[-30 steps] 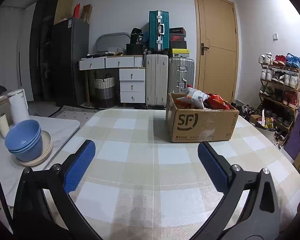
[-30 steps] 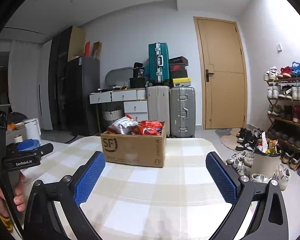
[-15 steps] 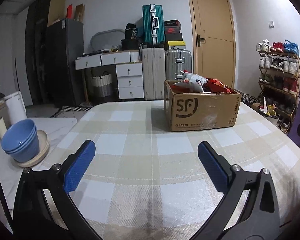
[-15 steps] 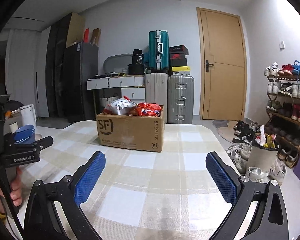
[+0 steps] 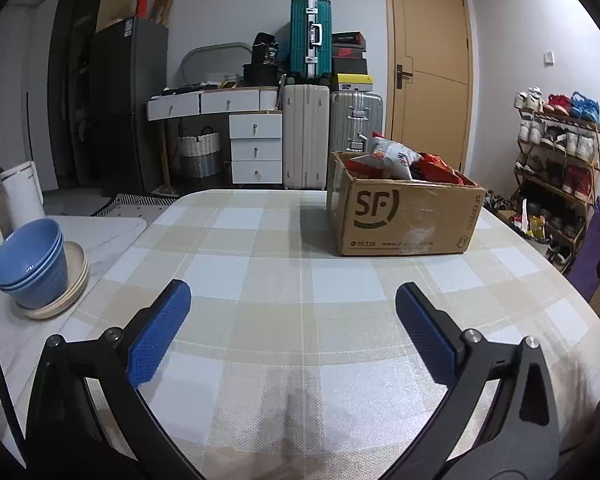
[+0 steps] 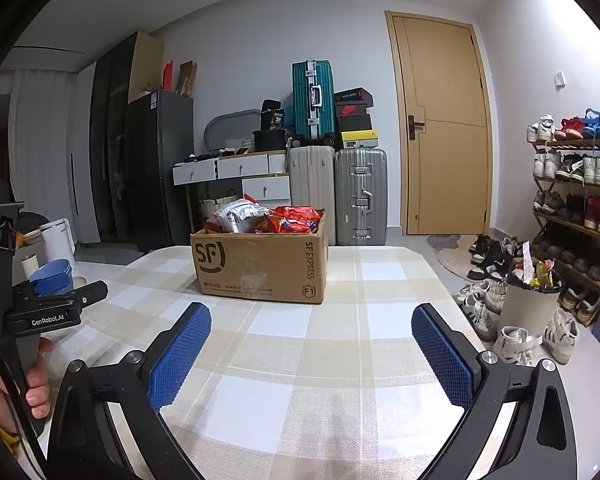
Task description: Organize snacks
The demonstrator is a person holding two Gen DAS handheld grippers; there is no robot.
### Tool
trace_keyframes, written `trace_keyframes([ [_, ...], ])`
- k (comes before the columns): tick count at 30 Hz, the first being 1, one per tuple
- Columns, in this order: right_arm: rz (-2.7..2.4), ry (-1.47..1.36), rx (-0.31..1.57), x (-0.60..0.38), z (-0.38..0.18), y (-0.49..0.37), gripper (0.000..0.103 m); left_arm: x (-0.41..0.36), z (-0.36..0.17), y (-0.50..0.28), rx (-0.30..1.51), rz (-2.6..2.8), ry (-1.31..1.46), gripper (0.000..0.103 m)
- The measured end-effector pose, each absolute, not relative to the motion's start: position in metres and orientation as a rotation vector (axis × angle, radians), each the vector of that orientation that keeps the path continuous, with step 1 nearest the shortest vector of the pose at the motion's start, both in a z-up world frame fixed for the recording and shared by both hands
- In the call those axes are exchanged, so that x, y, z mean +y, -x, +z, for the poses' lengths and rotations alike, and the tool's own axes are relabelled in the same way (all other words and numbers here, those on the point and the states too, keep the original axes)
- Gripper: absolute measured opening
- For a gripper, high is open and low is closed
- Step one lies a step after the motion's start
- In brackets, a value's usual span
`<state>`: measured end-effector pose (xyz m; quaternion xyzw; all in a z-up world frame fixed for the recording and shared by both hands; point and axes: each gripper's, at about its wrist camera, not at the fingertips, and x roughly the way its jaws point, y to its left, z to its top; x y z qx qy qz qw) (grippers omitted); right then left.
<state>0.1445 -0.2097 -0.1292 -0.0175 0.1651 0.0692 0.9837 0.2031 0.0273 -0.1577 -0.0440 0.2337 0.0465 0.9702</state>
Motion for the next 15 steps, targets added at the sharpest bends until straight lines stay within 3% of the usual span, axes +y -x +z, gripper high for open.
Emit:
trace_keyframes([
  [15,0.166,-0.027,0.345,-0.2172,-0.1316,-0.1457,0.102,0.022,-0.1556,-0.2033,0.475,0.097,0.079,0.102],
])
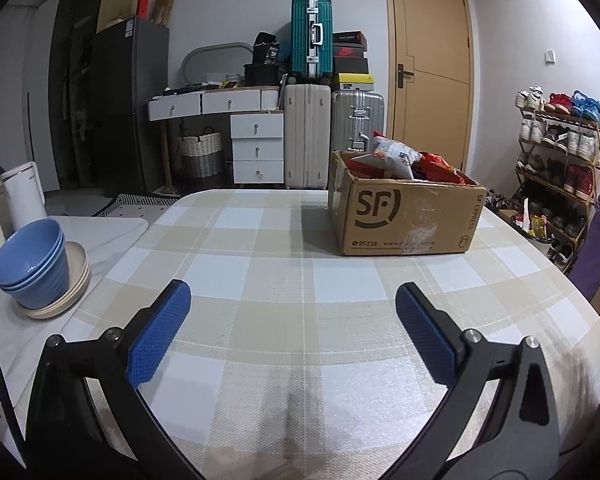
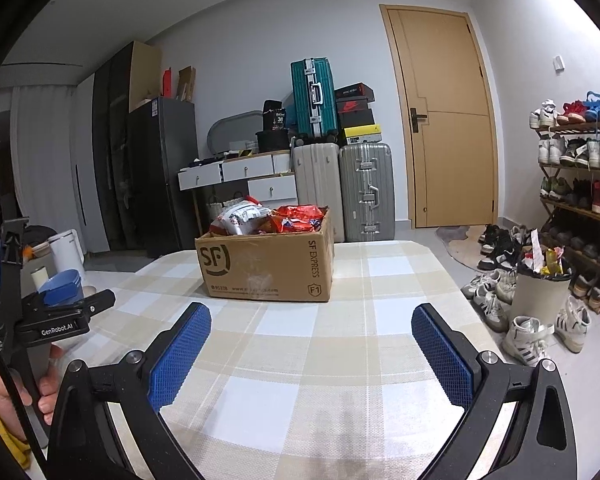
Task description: Organize snacks
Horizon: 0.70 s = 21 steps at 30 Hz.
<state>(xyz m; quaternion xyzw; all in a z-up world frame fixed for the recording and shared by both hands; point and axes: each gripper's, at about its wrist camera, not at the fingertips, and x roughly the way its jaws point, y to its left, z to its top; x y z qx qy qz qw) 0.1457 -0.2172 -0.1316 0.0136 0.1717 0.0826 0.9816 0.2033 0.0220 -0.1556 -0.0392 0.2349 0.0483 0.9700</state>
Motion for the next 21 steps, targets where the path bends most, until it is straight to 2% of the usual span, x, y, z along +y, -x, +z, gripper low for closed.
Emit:
trace_keyframes([
  [21,0.163,-0.033,0.345,-0.221,-0.1302,-0.1427,0.102,0.0209,-0.1605,-0.2061,0.477,0.108,0.091,0.102],
])
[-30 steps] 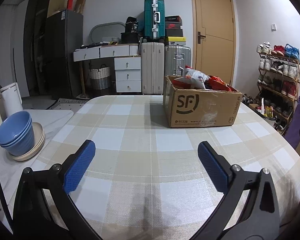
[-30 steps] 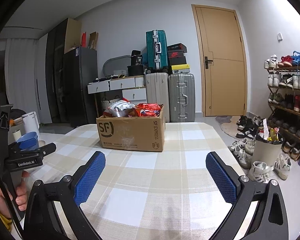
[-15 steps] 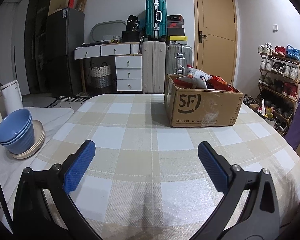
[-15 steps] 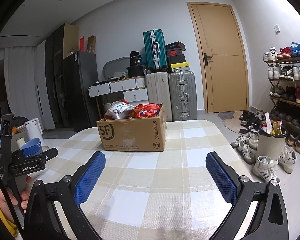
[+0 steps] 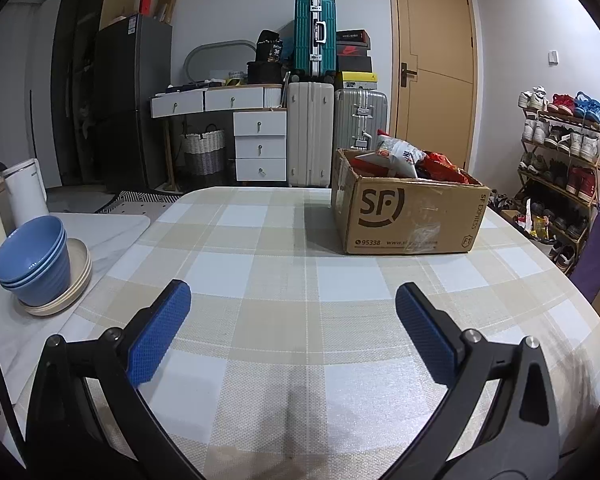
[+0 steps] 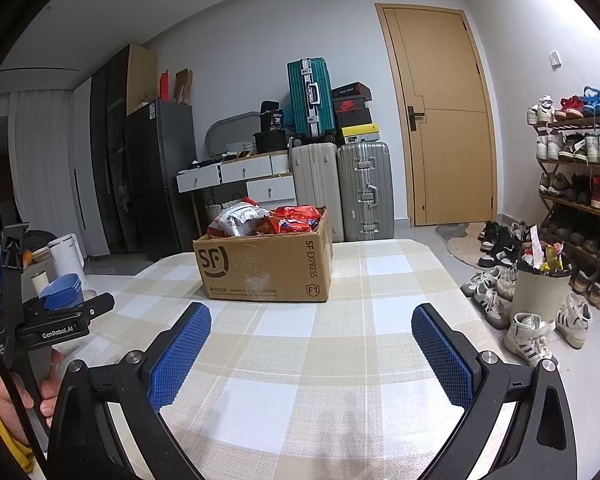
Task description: Organize snacks
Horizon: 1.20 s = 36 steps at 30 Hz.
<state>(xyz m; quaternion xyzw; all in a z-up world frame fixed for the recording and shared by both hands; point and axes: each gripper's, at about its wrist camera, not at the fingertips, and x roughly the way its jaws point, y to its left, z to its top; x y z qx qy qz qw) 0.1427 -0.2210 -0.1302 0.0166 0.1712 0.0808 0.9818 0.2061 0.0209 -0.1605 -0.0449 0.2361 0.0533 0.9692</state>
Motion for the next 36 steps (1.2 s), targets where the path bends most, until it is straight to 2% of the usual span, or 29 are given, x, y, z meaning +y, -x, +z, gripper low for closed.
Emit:
trace_keyframes([
  [36,0.159,-0.053,0.364,-0.2269,-0.1303,-0.1472,0.102,0.019,-0.1635,-0.2013,0.455,0.119,0.08,0.102],
])
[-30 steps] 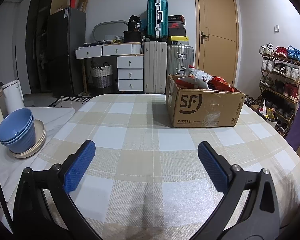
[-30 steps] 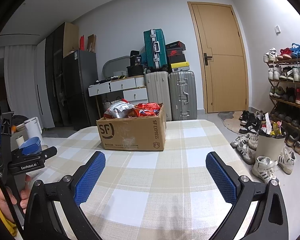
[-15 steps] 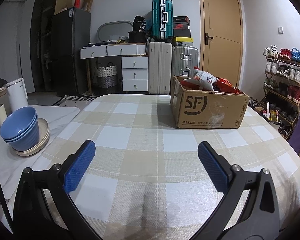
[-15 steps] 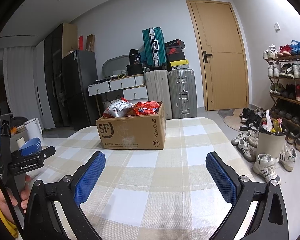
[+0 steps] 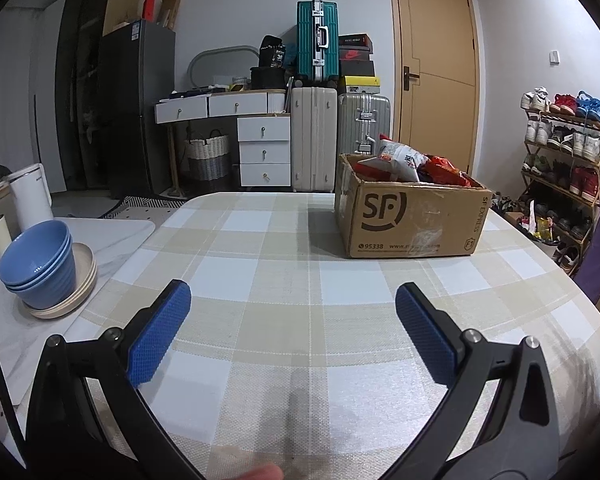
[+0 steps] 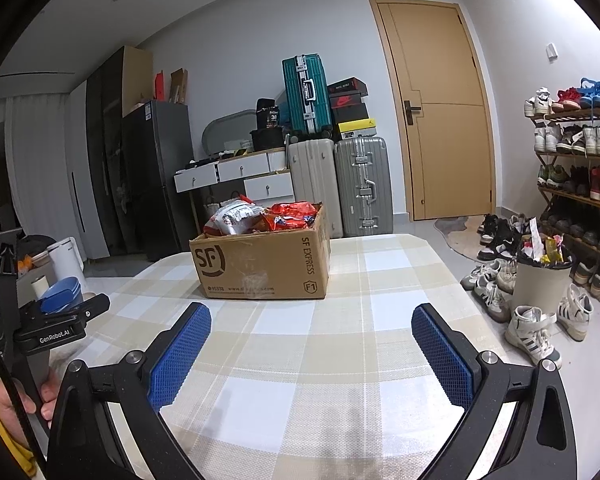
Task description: Organize snacks
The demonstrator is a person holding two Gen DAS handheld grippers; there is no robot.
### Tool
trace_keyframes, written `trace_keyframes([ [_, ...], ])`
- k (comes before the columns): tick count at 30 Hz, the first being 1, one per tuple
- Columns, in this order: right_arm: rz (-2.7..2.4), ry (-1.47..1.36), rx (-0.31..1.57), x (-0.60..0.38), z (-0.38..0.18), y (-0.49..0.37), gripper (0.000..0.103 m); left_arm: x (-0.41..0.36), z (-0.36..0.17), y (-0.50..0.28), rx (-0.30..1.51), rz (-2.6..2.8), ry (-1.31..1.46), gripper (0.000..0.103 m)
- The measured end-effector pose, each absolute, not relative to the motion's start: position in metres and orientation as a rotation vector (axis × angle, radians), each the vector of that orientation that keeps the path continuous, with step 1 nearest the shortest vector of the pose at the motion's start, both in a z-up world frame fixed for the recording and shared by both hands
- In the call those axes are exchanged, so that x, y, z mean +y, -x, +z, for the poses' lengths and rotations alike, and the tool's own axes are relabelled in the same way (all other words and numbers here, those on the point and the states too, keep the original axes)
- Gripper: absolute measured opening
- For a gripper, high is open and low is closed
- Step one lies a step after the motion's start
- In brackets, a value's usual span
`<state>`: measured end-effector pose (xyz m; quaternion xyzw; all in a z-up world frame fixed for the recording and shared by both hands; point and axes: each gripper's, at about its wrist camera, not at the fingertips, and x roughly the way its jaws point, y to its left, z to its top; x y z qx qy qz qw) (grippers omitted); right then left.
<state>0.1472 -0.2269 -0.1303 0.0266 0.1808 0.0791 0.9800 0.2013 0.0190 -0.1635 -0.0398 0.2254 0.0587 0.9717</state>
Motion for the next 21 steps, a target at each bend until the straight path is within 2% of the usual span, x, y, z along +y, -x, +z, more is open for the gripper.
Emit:
trace_keyframes([
  [16,0.158,-0.067,0.366,-0.231,-0.129,-0.146,0.102,0.042,-0.171,-0.209,0.515,0.112,0.188,0.102],
  [21,0.158,-0.065,0.366,-0.232,-0.129,-0.146,0.102,0.039,-0.169,-0.203,0.47,0.125,0.185,0.102],
])
